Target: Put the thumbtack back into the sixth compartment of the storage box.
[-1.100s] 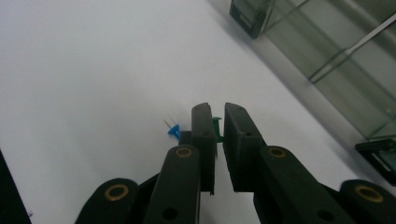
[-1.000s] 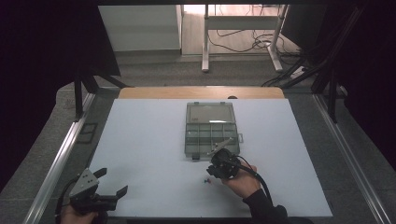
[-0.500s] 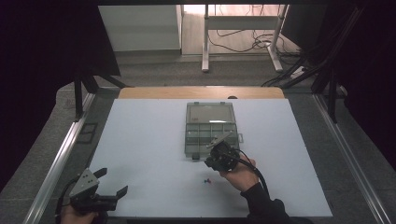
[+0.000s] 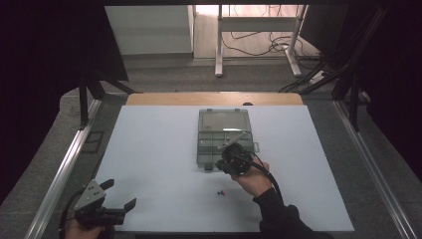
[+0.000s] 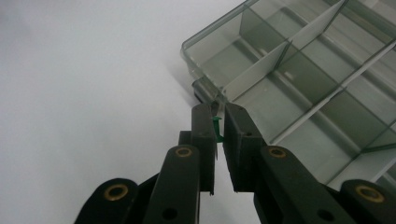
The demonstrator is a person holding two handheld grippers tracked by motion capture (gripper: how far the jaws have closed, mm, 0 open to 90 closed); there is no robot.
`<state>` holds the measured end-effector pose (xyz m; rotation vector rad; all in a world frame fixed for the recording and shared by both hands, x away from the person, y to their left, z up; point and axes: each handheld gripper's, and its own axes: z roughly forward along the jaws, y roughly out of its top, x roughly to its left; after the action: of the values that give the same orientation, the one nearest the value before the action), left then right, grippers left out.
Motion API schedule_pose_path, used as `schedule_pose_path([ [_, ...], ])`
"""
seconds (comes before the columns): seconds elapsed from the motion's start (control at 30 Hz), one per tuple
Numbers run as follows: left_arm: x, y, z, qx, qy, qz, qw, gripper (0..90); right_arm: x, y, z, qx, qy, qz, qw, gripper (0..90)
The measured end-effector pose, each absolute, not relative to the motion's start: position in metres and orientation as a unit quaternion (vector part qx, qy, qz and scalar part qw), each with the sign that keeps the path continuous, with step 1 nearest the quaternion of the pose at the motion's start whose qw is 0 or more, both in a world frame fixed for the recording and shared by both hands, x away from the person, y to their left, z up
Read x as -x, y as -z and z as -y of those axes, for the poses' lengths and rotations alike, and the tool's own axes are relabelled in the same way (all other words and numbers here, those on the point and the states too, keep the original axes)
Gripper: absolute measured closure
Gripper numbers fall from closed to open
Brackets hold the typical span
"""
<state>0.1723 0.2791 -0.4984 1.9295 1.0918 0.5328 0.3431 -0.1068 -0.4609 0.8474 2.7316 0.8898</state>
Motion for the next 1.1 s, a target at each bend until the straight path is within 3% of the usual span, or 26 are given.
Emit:
schedule_pose_path([
  [1.1,-0.172,0.498,-0.279,-0.771,-0.212,-0.432,0.417,1.4,-0.392,0.471,0.092,-0.307,-0.283,-0.903,0.102,81.0],
])
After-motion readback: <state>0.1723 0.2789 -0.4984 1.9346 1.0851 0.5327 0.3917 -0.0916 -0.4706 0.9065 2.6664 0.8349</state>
